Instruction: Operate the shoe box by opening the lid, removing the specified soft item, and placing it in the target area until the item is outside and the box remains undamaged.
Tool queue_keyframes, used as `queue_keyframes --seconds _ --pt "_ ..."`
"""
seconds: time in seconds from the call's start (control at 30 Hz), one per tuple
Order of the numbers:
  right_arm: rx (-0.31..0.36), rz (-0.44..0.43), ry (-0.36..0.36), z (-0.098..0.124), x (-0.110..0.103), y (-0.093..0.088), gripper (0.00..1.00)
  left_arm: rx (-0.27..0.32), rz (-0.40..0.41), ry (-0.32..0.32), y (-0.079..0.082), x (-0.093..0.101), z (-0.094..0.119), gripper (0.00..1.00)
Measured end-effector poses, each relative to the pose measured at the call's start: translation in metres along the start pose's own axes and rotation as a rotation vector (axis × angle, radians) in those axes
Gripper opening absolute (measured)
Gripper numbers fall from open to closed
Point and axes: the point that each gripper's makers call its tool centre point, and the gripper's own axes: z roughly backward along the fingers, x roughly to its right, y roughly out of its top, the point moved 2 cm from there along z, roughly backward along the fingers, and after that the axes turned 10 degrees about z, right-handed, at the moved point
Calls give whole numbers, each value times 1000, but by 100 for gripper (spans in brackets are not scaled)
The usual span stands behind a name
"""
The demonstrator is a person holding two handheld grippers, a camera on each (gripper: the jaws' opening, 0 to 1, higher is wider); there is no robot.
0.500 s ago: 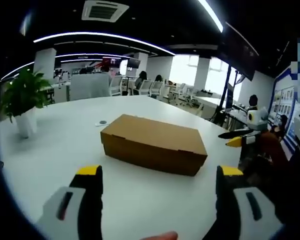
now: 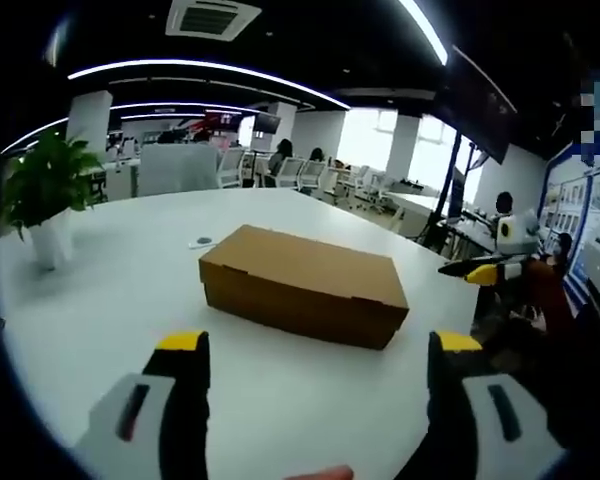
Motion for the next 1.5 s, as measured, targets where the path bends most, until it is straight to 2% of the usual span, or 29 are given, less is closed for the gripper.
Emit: queue_keyframes --seconds 0.1,0.17,0.27,0.4,0.77,0.97,1.1,1.23,1.5 --pt "12 -18 -1 -2 -3 0 76 5 -19 -3 2 4 1 96" --pt "-10 28 -12 -1 -4 -2 78 8 -29 0 2 4 3 96" --pt "-17 35 -15 1 -4 -1 78 12 -33 4 3 3 5 96" --pt "-21 55 -44 3 3 -2 75 8 -40 14 4 0 6 96" --pt "-18 56 -24 1 1 -2 73 6 -45 21 3 -1 8 96" --pt "-41 62 -40 -2 8 -6 73 12 -45 13 3 1 7 96" --pt "-42 39 -34 -6 9 -9 73 -6 -51 23 -1 -2 3 96" --pt "-77 7 -23 -12 11 -21 73 -10 -45 19 -1 -3 1 96" --pt "-68 -32 -11 -25 16 -25 74 -21 -40 19 -1 -8 -6 96"
